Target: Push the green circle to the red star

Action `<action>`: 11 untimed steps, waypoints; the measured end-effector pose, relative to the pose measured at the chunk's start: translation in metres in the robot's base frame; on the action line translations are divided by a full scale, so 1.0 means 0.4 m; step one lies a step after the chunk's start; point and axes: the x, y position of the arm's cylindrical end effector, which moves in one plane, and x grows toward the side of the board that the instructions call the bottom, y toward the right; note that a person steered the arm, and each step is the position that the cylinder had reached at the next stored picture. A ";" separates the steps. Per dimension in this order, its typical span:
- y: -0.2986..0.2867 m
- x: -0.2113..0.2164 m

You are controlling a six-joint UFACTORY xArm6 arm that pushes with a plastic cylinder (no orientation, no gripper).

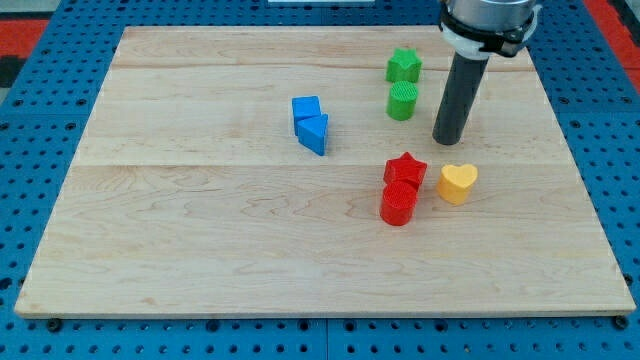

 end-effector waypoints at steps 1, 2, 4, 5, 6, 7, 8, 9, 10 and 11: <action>0.001 -0.045; 0.007 -0.089; -0.031 -0.181; -0.071 -0.193; -0.133 -0.193; -0.171 -0.193; -0.174 -0.192; -0.186 -0.181; -0.186 -0.127; -0.186 -0.078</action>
